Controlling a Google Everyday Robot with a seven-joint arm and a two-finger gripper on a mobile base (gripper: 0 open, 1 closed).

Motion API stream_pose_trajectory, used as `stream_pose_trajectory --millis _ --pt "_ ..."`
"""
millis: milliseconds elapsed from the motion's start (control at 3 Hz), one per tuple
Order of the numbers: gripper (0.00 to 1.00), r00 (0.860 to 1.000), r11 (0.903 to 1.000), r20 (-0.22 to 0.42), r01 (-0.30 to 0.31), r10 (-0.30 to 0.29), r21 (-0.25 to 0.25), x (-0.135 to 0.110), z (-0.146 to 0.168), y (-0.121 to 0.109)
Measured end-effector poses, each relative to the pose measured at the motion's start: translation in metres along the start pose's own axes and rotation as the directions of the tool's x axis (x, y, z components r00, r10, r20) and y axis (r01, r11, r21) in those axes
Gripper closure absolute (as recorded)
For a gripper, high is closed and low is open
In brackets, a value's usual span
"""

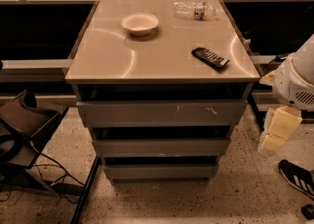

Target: Open middle drawer

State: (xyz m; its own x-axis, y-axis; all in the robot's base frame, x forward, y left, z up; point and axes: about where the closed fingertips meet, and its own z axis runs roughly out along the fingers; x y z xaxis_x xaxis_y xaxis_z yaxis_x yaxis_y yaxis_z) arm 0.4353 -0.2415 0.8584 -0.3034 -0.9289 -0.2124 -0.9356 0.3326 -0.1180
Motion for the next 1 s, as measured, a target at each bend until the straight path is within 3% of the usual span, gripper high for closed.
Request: stream_pose_trajectory --millis 667,1000 --pt "0.00 1.000 1.0000 0.014 0.002 -0.002 -0.006 -0.001 0.007 0.003" --pt "0.00 0.996 0.9968 0.094 0.012 -0.005 -0.080 -0.016 0.064 0.023"
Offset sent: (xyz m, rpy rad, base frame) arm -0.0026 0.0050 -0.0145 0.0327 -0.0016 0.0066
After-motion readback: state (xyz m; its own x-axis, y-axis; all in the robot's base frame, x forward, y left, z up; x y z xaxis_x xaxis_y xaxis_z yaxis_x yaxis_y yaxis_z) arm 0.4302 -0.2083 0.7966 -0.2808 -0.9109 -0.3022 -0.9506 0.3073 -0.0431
